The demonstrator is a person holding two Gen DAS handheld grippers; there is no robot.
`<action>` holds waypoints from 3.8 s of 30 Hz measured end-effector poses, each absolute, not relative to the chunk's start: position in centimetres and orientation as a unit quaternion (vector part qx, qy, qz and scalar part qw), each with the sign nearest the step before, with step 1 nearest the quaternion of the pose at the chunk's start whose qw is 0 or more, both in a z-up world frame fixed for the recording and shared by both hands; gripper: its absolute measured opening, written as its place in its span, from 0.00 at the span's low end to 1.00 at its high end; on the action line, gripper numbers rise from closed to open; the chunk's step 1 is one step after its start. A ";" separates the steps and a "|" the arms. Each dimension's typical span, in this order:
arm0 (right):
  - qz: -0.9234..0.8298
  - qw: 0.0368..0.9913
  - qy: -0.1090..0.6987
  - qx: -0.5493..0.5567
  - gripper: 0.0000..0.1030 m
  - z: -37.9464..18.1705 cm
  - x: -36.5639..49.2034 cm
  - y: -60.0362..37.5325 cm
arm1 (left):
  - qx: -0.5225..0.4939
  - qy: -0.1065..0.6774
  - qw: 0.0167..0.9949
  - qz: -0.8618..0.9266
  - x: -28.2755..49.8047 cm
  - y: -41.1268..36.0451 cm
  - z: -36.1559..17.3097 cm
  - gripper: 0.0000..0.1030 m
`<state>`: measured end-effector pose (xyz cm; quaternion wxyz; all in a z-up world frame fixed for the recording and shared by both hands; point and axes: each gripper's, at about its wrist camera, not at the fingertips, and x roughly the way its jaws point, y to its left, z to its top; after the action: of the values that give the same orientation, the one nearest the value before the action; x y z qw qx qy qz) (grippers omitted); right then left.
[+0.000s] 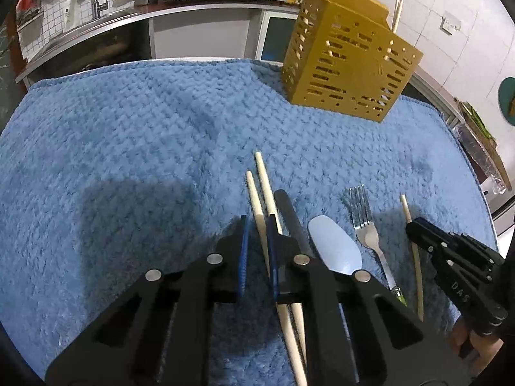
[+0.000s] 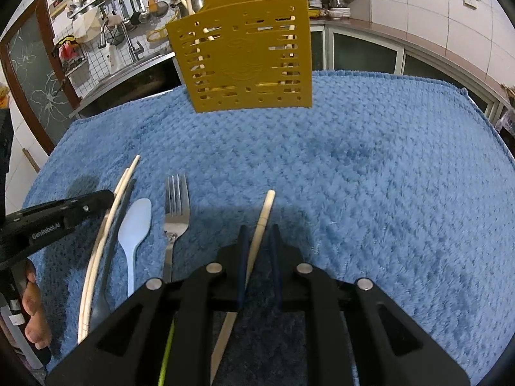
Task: Organize utensils
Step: 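Close the left tool on a chopstick while the right tool grasps another chopstick, then lift both held chopsticks up toward the yellow holder, then raise both chopsticks above the holder and lower them into its slots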
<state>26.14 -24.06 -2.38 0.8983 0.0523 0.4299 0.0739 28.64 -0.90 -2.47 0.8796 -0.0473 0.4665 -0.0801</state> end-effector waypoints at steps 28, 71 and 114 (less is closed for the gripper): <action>0.031 0.860 0.507 0.051 0.08 -1.9 29.9 -23.3 | -0.002 0.502 0.863 -0.055 31.8 -3.2 -2.6 0.04; 0.107 0.983 0.100 0.114 0.06 17.0 27.4 -30.0 | -0.059 0.177 0.969 -0.159 31.0 -6.1 14.5 0.04; 0.057 0.995 -0.038 0.070 0.05 15.8 42.3 -28.0 | -0.043 0.051 0.990 -0.124 47.8 -10.7 15.4 0.04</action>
<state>42.30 -27.96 15.76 0.9952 0.0700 -0.0384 0.0571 47.80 -10.68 15.43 0.9900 -0.0430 0.0512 -0.1240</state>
